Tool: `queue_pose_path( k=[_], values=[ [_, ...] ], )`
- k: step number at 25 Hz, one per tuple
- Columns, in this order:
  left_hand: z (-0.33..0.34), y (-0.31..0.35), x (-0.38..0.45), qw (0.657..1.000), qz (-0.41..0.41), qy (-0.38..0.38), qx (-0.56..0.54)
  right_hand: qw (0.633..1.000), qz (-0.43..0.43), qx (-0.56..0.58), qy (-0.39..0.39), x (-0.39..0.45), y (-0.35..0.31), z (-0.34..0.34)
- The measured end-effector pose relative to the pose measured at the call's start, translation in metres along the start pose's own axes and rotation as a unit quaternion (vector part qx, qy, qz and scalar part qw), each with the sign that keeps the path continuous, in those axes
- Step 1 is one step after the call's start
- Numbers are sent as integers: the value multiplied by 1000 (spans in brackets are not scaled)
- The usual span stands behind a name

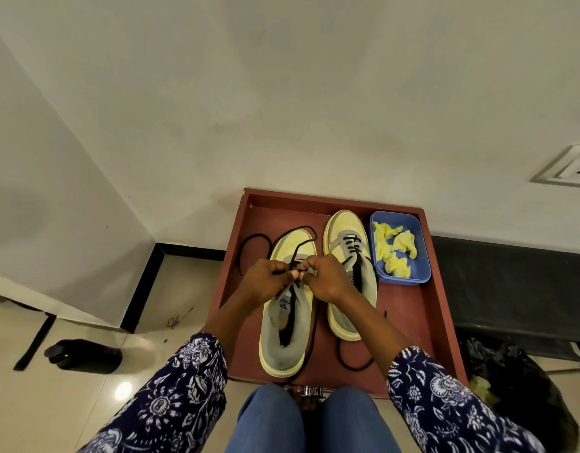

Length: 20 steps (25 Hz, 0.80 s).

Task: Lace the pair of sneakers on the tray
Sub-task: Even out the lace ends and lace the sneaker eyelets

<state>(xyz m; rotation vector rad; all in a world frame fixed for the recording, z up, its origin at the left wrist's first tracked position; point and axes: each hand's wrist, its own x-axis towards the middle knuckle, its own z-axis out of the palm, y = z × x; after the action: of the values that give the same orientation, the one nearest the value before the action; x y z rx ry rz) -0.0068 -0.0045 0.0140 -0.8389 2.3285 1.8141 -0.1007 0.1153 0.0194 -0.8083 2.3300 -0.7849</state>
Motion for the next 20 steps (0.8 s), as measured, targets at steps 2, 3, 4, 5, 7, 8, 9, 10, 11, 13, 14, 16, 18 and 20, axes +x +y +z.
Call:
queue_pose_path(
  k=[2,3,4,5,7,8,9,10,11,13,14,16,18,20],
  values=[
    [-1,2,-2,999,-17,2,-41,1000,-6,-15,12,-1,2,0],
    [-1,4,-3,997,-28,7,-71,999,-17,-19,20,-3,1,-1],
    [0,5,-5,993,-41,15,-106,999,-27,-20,29,-8,-1,-3],
    [1,6,-6,988,-57,22,-143,999,-38,-17,35,-12,-4,-5],
    [2,9,-9,976,-85,37,-199,997,-63,-22,29,-19,-8,-7],
    [3,10,-11,970,-97,45,-217,997,-73,-31,20,-21,-9,-7],
    [3,12,-12,966,-108,52,-231,996,-80,-42,10,-22,-10,-6],
    [3,14,-13,962,-116,57,-241,995,-82,-54,3,-23,-10,-6],
    [2,16,-14,959,-124,59,-249,994,-83,-67,-2,-24,-9,-5],
    [1,18,-14,955,-135,59,-259,993,-82,-84,4,-26,-9,-3],
    [1,19,-15,954,-137,57,-260,993,-80,-86,10,-27,-9,-2],
    [0,19,-15,956,-137,54,-254,992,-84,-93,11,-29,-9,-1],
    [1,19,-16,961,-129,61,-235,991,-96,-97,2,-29,-12,-1],
    [2,19,-16,969,-114,72,-206,993,-90,-72,15,-28,-13,-2]
  ],
)
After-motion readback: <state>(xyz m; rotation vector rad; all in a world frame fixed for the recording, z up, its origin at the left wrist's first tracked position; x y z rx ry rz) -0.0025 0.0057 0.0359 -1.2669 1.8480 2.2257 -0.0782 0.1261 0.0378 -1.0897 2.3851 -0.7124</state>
